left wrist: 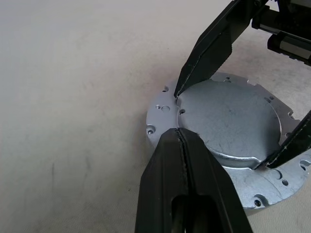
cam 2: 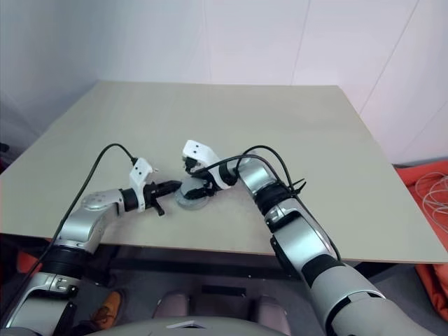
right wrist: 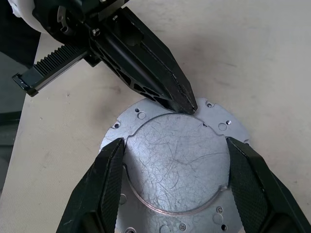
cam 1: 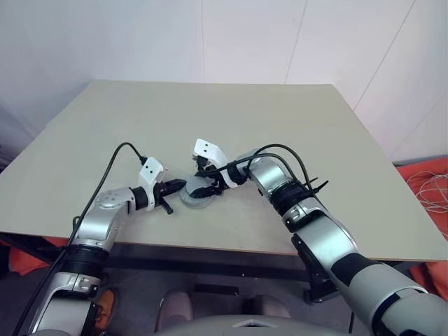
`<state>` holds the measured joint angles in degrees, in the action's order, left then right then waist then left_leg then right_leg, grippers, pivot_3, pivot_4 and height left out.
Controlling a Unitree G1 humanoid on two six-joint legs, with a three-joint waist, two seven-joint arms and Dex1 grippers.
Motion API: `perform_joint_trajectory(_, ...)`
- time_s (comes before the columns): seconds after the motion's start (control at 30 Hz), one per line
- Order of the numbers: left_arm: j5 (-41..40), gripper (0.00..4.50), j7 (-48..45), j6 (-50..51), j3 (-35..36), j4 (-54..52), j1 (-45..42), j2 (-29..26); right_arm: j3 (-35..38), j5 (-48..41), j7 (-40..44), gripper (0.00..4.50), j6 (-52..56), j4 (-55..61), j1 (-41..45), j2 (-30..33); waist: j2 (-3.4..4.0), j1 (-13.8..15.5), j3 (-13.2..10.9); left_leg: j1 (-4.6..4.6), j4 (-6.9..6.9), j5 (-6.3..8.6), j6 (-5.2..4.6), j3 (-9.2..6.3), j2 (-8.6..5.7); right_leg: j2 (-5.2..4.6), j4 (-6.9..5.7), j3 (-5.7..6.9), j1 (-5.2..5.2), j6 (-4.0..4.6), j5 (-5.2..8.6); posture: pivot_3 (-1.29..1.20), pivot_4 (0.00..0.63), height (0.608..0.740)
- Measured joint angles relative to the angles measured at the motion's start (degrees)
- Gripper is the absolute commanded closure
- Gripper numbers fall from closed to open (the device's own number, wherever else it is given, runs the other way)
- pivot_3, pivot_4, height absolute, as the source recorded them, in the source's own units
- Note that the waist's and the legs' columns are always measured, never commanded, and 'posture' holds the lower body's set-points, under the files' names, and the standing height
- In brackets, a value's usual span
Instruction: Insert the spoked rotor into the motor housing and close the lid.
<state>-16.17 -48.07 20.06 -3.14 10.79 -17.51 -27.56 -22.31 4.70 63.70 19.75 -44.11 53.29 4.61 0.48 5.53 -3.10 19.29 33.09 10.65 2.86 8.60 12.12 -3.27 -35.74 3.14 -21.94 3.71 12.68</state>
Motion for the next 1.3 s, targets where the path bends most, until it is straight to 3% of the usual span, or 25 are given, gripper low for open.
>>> perform_joint_trajectory(0.03, 0.0, 4.50, 0.0, 0.1, 0.0, 0.0, 0.0, 0.0, 0.0, 0.0, 0.0, 1.36, 0.0, 0.0, 0.0, 0.0, 0.03, 0.0, 0.0, 0.00, 0.00, 0.00, -0.01, 0.00, -0.01, 0.00, 0.00, 0.00, 0.00, 0.00, 0.00, 0.00, 0.000, 0.740)
perform_joint_trajectory(0.17, 0.0, 4.50, 0.0, 0.5, 0.1, -0.2, 0.0, 0.0, -0.3, 0.1, 0.2, 0.09, 0.1, 0.5, 0.0, 0.1, 0.06, 0.0, 0.0, 0.00, -0.01, 0.01, -0.02, 0.00, 0.00, 0.00, 0.01, 0.00, 0.00, -0.13, 0.08, 0.00, 0.000, 0.740)
perform_joint_trajectory(0.2, 0.0, 4.50, 0.0, 0.5, 0.1, -0.2, 0.0, 0.0, -0.5, 0.1, 0.3, 0.03, 0.1, 0.7, -0.1, 0.1, 0.06, 0.0, 0.0, 0.00, -0.01, 0.01, -0.02, 0.00, 0.00, 0.00, 0.00, 0.00, 0.00, -0.18, 0.11, 0.00, 0.000, 0.740)
perform_joint_trajectory(0.57, 0.1, 4.50, -0.3, 1.1, 0.1, -0.2, -0.4, 0.0, -0.1, -0.7, 1.8, 0.03, 5.6, 5.4, -0.4, 3.6, 0.07, 0.1, 0.0, 0.08, -0.01, 0.01, -0.01, -0.01, -0.02, -0.01, 0.01, 0.00, -0.05, -0.27, 0.15, 0.00, 0.000, 0.740)
perform_joint_trajectory(0.7, 0.1, 4.50, -0.4, 1.2, 0.1, -0.2, -0.5, 0.0, 3.1, -3.3, 2.1, 0.03, 9.9, 9.3, -0.7, 6.7, 0.07, 0.2, 0.0, 0.19, -0.01, 0.00, -0.01, -0.01, -0.03, -0.01, 0.02, 0.00, -0.14, -0.27, 0.15, 0.00, 0.000, 0.740)
perform_joint_trajectory(0.93, 0.8, 4.50, -1.0, 1.1, -0.3, 0.3, -1.2, 0.0, 19.7, -14.2, -5.7, 0.03, 26.4, 14.5, -2.3, 8.7, 0.07, 0.4, 0.0, 0.22, -0.01, -0.02, 0.02, -0.01, -0.03, 0.00, 0.04, 0.00, -0.16, -0.27, 0.15, 0.00, 0.000, 0.740)
perform_joint_trajectory(1.1, 1.2, 4.50, -1.6, 1.0, -0.6, 0.5, -1.7, 0.0, 34.4, -23.0, -16.6, 0.03, 54.1, 15.7, -4.3, 7.9, 0.09, 0.8, 0.0, 0.25, -0.04, -0.10, 0.17, -0.01, -0.20, 0.00, 0.05, 0.00, -0.18, -0.27, 0.14, 0.00, 0.000, 0.740)
perform_joint_trajectory(1.3, 1.2, 4.50, -1.8, 1.0, -0.6, 0.6, -1.8, 0.2, 45.5, -26.6, -24.7, 0.03, 70.7, 16.6, -8.9, 4.3, 0.13, 1.4, 0.0, 0.26, -0.11, -0.14, 0.23, 0.02, -0.21, -0.01, 0.05, 0.00, -0.27, -0.35, 0.19, 0.00, 0.000, 0.740)
